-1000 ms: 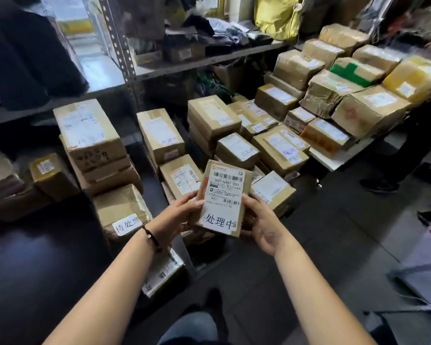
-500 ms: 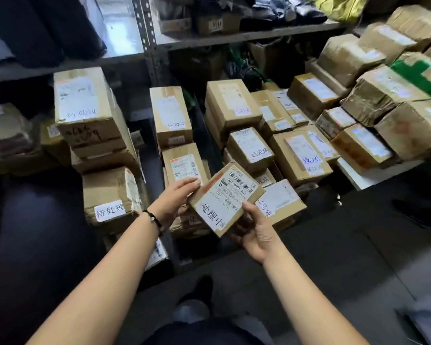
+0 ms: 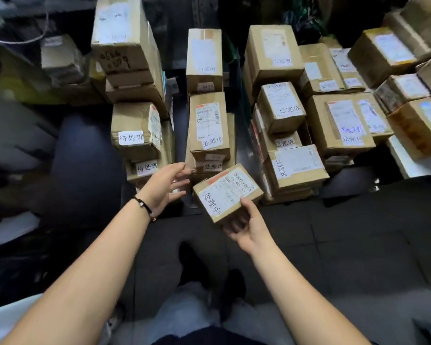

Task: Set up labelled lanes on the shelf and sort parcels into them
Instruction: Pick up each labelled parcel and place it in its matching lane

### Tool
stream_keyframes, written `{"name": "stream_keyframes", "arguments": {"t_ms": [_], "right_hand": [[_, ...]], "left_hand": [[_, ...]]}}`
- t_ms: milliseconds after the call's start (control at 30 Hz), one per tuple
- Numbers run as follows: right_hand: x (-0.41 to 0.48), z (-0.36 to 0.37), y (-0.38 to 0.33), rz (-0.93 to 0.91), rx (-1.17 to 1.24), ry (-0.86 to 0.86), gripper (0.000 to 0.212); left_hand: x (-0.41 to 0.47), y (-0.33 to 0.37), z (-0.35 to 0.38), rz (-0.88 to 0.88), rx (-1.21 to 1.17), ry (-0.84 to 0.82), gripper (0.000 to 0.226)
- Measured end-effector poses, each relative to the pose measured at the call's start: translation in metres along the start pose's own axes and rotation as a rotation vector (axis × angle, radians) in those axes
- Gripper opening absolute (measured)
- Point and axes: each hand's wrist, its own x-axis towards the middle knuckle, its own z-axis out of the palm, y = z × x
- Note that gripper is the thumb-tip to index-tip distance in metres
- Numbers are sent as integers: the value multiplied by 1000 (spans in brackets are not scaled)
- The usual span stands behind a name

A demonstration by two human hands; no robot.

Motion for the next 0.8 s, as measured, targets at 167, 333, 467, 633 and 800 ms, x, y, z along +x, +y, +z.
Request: {"name": "stream_keyframes", "arguments": {"t_ms": [167, 333, 467, 633, 800], "right_hand": [[18, -6, 25, 25, 65, 80, 37], [53, -3, 40, 11, 110, 82, 52], [70, 2, 44, -33, 152, 87, 49], [79, 6, 51, -40, 218, 128, 41], [53, 13, 52, -5, 318, 143, 72]], "left_hand": [[-8, -18, -15, -47, -33, 8, 28], [4, -24, -28, -65, -20, -5, 32], [10, -27, -38, -74, -1, -23, 36], [12, -37, -48, -95, 12, -47, 29], [3, -42, -55, -94, -32, -64, 40]]}}
